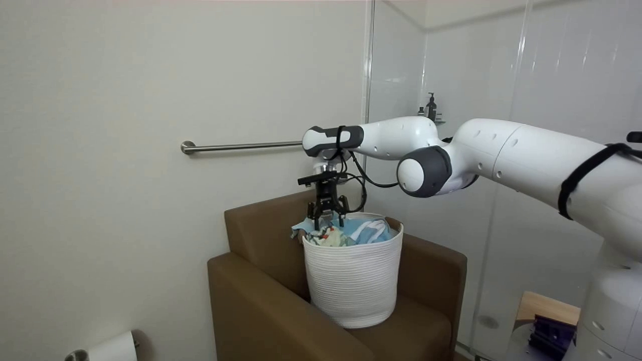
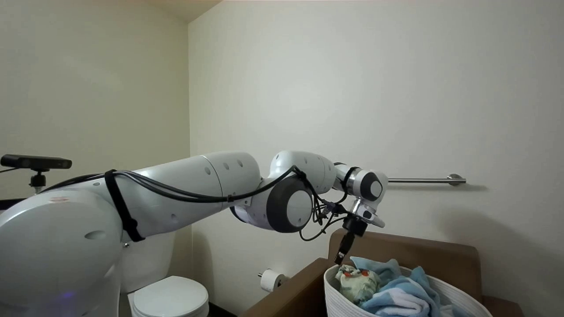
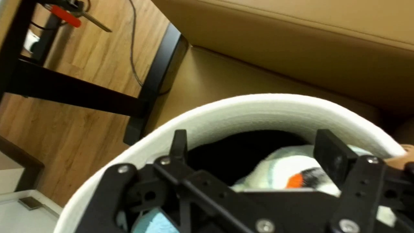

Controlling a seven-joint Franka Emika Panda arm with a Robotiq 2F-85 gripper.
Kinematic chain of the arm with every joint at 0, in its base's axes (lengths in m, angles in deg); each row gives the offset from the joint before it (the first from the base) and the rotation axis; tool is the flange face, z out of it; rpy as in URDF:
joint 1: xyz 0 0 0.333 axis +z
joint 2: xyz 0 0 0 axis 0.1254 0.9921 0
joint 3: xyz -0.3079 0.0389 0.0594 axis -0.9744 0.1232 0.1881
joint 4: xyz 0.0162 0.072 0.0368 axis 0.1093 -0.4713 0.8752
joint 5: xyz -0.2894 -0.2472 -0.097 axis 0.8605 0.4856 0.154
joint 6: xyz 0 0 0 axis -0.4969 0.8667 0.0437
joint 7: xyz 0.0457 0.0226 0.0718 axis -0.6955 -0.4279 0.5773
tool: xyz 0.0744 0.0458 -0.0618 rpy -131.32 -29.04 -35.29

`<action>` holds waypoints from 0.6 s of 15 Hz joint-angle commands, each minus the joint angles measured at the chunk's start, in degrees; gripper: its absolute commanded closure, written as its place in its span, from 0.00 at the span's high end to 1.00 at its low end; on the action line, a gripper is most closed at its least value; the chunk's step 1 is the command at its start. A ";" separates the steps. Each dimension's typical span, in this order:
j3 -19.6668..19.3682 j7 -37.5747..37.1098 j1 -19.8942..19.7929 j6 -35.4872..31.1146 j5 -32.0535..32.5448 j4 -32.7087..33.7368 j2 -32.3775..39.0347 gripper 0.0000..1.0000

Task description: Pick up the cloth from the basket and put it on the sofa

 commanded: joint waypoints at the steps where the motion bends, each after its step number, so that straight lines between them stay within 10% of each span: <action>1: 0.27 -1.57 0.44 -9.77 -0.61 1.00 0.52 1.00; 9: 0.14 -1.32 0.42 -14.32 -0.05 0.32 0.22 1.00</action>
